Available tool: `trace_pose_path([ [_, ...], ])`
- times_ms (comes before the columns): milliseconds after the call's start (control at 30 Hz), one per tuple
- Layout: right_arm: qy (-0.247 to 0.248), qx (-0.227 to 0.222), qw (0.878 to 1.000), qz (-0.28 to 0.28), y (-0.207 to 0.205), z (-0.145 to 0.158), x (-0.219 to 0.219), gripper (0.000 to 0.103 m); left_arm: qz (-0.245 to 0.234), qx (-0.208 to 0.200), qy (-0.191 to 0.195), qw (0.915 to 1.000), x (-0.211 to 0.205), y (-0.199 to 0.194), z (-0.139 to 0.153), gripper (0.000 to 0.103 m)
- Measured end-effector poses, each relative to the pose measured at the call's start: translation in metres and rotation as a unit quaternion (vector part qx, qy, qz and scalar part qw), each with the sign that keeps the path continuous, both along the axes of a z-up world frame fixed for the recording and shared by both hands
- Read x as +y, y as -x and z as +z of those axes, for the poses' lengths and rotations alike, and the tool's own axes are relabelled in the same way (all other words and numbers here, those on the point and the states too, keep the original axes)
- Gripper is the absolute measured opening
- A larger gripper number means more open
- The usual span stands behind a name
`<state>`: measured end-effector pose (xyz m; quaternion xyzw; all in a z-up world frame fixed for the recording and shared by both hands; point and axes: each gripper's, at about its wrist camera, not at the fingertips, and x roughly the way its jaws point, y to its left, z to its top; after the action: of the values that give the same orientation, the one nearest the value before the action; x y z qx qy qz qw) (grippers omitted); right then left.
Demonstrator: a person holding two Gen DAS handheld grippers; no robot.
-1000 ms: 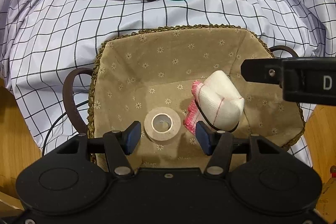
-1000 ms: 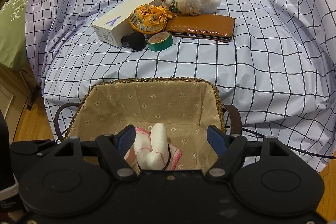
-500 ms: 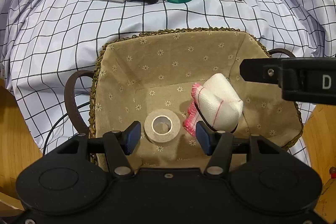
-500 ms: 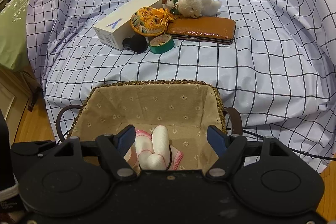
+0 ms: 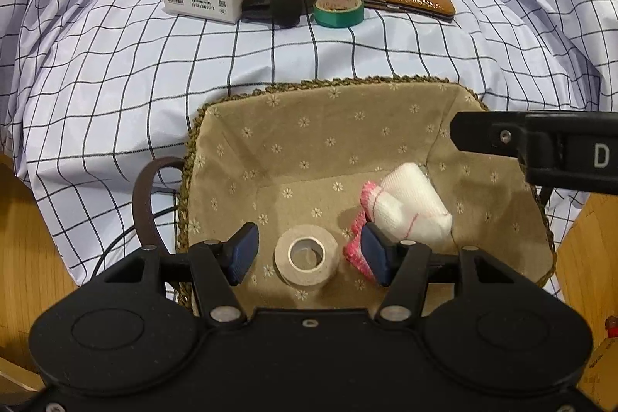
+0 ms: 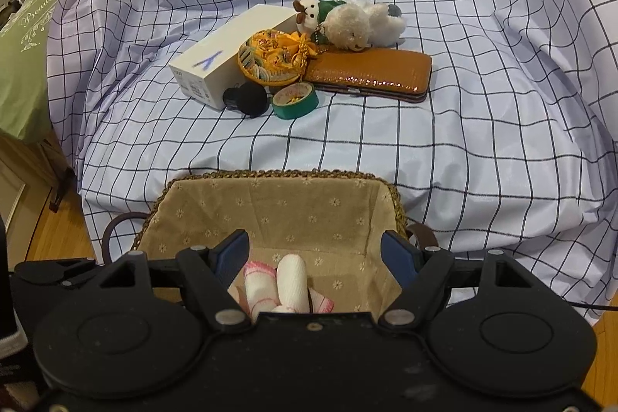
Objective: Organize soft objects
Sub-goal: 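Lift both tools out of the basket toward the remaining objects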
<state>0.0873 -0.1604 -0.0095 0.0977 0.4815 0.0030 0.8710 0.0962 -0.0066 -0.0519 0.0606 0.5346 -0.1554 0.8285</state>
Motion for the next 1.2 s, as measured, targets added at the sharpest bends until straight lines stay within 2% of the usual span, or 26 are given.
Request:
trace_pose_path([
  [267, 0.009, -0.013, 1.000, -0.008, -0.013, 0.004, -0.006, 0.075, 0.002, -0.016, 0.003, 0.9999, 0.000, -0.014, 0.007, 0.057],
  [367, 0.014, -0.018, 1.000, -0.011, -0.018, 0.005, -0.009, 0.075, 0.003, -0.024, 0.005, 0.9997, 0.000, -0.019, 0.010, 0.063],
  [867, 0.039, -0.046, 0.998, -0.019, -0.052, 0.012, -0.019, 0.075, 0.001, -0.061, 0.001, 0.9981, -0.006, -0.053, 0.025, 0.063],
  [1200, 0.055, -0.063, 0.996, -0.019, -0.089, 0.013, -0.023, 0.076, 0.005, -0.080, 0.006, 0.9968, -0.013, -0.087, 0.032, 0.064],
])
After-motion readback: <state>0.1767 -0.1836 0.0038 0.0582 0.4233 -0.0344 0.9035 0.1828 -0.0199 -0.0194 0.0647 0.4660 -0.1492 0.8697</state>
